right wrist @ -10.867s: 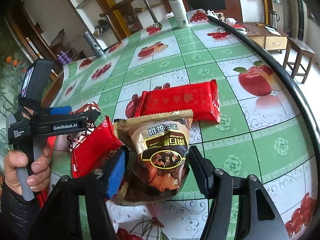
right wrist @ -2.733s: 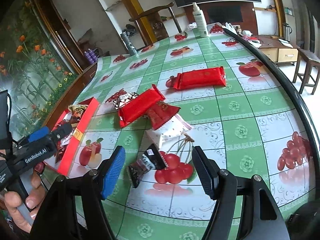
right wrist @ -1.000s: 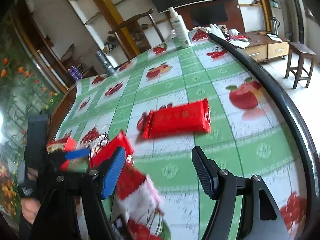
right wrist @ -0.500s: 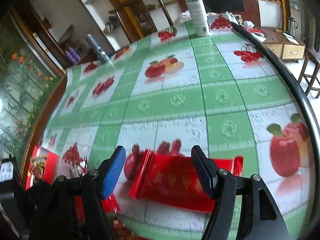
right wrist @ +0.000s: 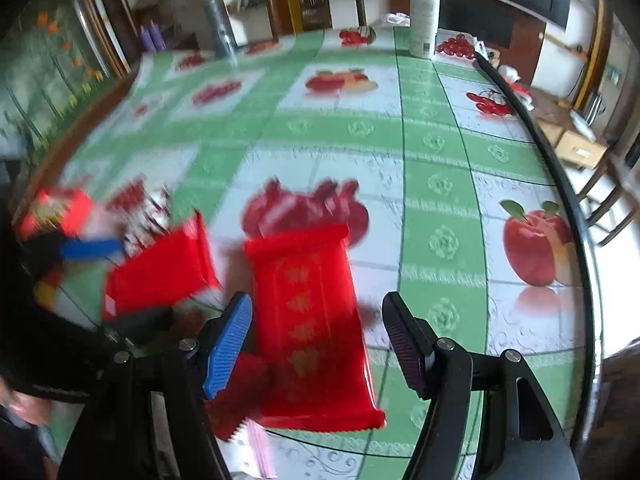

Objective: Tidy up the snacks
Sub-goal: 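Grasp the large red packet with the left tool while the right tool grasps the gold-lettered red packet, then carry both red packets over the red-rimmed box with both tools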

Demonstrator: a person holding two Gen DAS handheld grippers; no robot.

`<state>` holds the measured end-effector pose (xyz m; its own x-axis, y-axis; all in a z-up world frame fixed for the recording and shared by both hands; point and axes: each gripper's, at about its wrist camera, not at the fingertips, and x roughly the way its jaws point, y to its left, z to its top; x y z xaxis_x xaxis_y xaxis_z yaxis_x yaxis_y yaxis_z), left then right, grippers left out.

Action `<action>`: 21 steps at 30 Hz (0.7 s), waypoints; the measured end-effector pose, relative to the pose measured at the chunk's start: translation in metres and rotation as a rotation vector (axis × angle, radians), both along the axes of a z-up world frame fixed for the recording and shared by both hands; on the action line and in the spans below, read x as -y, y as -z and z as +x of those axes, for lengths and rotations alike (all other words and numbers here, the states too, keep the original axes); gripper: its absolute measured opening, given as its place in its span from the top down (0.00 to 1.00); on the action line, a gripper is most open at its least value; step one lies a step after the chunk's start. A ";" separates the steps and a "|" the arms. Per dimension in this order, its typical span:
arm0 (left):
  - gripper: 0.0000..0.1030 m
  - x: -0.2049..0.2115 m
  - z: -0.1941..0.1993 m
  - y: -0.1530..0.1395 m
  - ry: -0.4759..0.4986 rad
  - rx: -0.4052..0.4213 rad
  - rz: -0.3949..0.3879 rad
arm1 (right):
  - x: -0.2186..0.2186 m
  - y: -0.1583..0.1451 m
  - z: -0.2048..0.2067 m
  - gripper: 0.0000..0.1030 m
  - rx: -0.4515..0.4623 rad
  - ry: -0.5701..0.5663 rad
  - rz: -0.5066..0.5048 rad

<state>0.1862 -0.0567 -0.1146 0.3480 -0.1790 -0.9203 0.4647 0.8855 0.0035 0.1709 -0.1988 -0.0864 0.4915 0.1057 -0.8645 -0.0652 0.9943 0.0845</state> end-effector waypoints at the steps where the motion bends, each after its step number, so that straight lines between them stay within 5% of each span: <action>1: 0.11 0.004 0.001 0.001 0.011 0.000 0.006 | -0.003 0.001 -0.003 0.35 0.011 -0.006 -0.018; 5: 0.20 0.010 0.003 0.002 0.032 0.018 0.007 | -0.015 0.002 -0.011 0.50 0.041 -0.013 -0.105; 7: 0.47 0.009 -0.001 -0.002 0.034 0.039 -0.003 | -0.011 0.002 -0.011 0.52 0.051 0.002 -0.086; 8: 0.51 0.007 -0.003 -0.003 0.029 0.041 0.000 | -0.009 0.001 -0.011 0.52 0.052 0.012 -0.077; 12: 0.54 -0.004 -0.011 -0.007 -0.015 0.060 0.012 | 0.001 -0.009 -0.023 0.52 0.092 0.060 0.010; 21: 0.54 -0.041 -0.050 -0.049 -0.103 0.105 -0.118 | 0.026 -0.051 -0.075 0.52 0.226 0.116 0.302</action>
<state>0.1358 -0.0152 -0.0661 0.4629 -0.2415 -0.8529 0.3739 0.9256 -0.0592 0.0962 -0.2251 -0.0350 0.6896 0.2714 -0.6714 -0.0045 0.9287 0.3709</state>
